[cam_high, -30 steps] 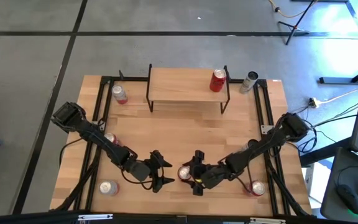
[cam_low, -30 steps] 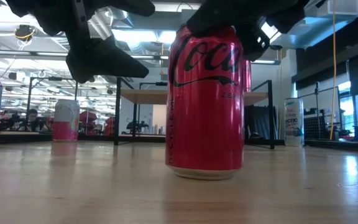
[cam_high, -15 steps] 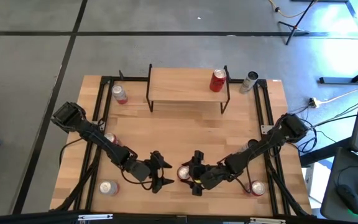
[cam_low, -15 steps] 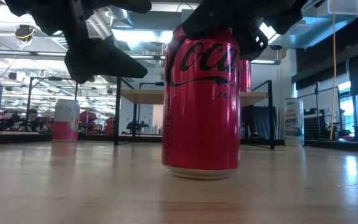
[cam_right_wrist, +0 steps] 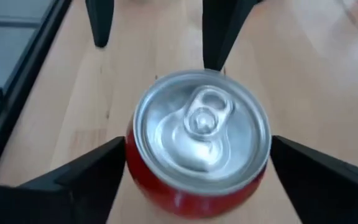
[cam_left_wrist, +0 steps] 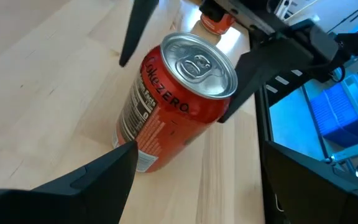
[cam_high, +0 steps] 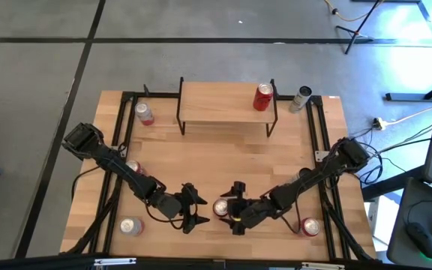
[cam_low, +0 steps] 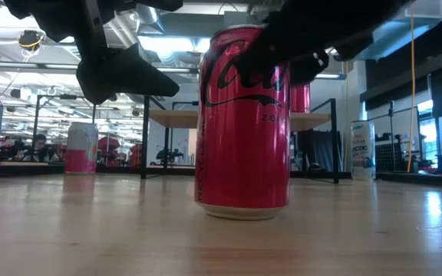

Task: Place canned beverage on shelf
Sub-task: Put the red soda can aligned with the other red soda can on the shelf

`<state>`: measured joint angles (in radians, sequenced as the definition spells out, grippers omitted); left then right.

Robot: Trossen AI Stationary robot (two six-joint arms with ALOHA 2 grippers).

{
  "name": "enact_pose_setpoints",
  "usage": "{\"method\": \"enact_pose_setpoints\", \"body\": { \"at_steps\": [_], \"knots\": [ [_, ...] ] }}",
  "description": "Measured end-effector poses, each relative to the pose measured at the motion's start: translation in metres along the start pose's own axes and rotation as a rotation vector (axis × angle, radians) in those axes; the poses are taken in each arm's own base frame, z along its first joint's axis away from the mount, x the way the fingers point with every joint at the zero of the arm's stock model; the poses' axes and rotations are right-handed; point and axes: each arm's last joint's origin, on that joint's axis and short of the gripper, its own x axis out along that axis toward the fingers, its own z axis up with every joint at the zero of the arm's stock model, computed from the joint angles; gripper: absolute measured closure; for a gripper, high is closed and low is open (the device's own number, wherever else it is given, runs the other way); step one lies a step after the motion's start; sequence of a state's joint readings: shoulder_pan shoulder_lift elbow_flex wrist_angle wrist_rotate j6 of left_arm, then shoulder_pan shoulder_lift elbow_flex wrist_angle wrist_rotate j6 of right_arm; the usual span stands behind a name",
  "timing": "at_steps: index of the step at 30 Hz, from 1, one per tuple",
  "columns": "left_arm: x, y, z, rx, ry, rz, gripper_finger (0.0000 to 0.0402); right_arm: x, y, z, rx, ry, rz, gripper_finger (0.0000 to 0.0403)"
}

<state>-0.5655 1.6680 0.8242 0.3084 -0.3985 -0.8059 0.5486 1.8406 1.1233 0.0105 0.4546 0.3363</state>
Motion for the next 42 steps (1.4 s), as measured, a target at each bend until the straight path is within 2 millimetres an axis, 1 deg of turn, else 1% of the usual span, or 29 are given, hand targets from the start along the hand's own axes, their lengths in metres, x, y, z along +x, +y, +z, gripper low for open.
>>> {"method": "enact_pose_setpoints", "body": {
  "at_steps": [2, 5, 8, 11, 14, 16, 19, 22, 24, 28, 31, 34, 37, 39, 42],
  "knots": [
    [0.0, 0.0, 0.0, 0.0, 0.0, 0.0, 0.0063, 0.0, 0.0, 0.002, 0.006, -0.017, -0.008, 0.001],
    [0.0, 0.0, 0.0, 0.0, 0.0, 0.0, 0.0063, 0.0, 0.001, 0.003, 0.035, -0.034, -0.004, 0.0028],
    [0.0, 0.0, 0.0, 0.0, 0.0, -0.001, 0.0063, 0.007, 0.003, 0.001, 0.047, -0.054, -0.005, 0.0043],
    [0.0, 0.0, 0.0, 0.001, 0.0, 0.0, 0.0063, 0.018, 0.004, -0.004, 0.056, -0.06, -0.007, 0.0053],
    [0.0, 0.0, 0.0, -0.002, 0.001, -0.006, 0.0063, 0.019, 0.003, -0.006, 0.077, -0.059, -0.011, 0.0066],
    [0.0, -0.002, 0.0, -0.007, 0.022, -0.037, 0.0063, 0.02, 0.003, -0.006, 0.087, -0.052, -0.013, 0.0084],
    [0.0, -0.004, 0.0, 0.001, 0.072, -0.106, 0.0063, 0.019, 0.003, -0.006, 0.093, -0.047, -0.003, 0.0121],
    [-0.002, -0.004, 0.002, 0.024, 0.117, -0.154, 0.0063, 0.019, -0.001, -0.003, 0.11, -0.046, -0.001, 0.0125],
    [-0.005, -0.003, 0.011, 0.002, 0.126, -0.194, 0.0063, 0.015, -0.004, 0.001, 0.113, -0.043, 0.002, 0.0125],
    [-0.018, -0.002, 0.038, -0.012, 0.116, -0.29, 0.0063, -0.002, -0.017, 0.018, 0.124, -0.066, -0.007, 0.0125],
    [-0.036, 0.0, 0.064, 0.022, 0.034, -0.345, 0.0063, -0.019, -0.033, 0.032, 0.129, -0.068, -0.039, 0.0125],
    [-0.053, 0.004, 0.088, 0.088, -0.112, -0.316, 0.0063, -0.039, -0.054, 0.046, 0.151, -0.074, -0.072, 0.0125],
    [-0.068, 0.01, 0.106, 0.144, -0.232, -0.259, 0.0063, -0.066, -0.079, 0.064, 0.198, -0.115, -0.104, 0.0121],
    [-0.078, 0.014, 0.118, 0.182, -0.29, -0.249, 0.0062, -0.085, -0.096, 0.073, 0.226, -0.138, -0.136, 0.0122],
    [-0.09, 0.018, 0.129, 0.237, -0.338, -0.25, 0.0062, -0.112, -0.122, 0.083, 0.275, -0.185, -0.175, 0.0123]
  ]
}}
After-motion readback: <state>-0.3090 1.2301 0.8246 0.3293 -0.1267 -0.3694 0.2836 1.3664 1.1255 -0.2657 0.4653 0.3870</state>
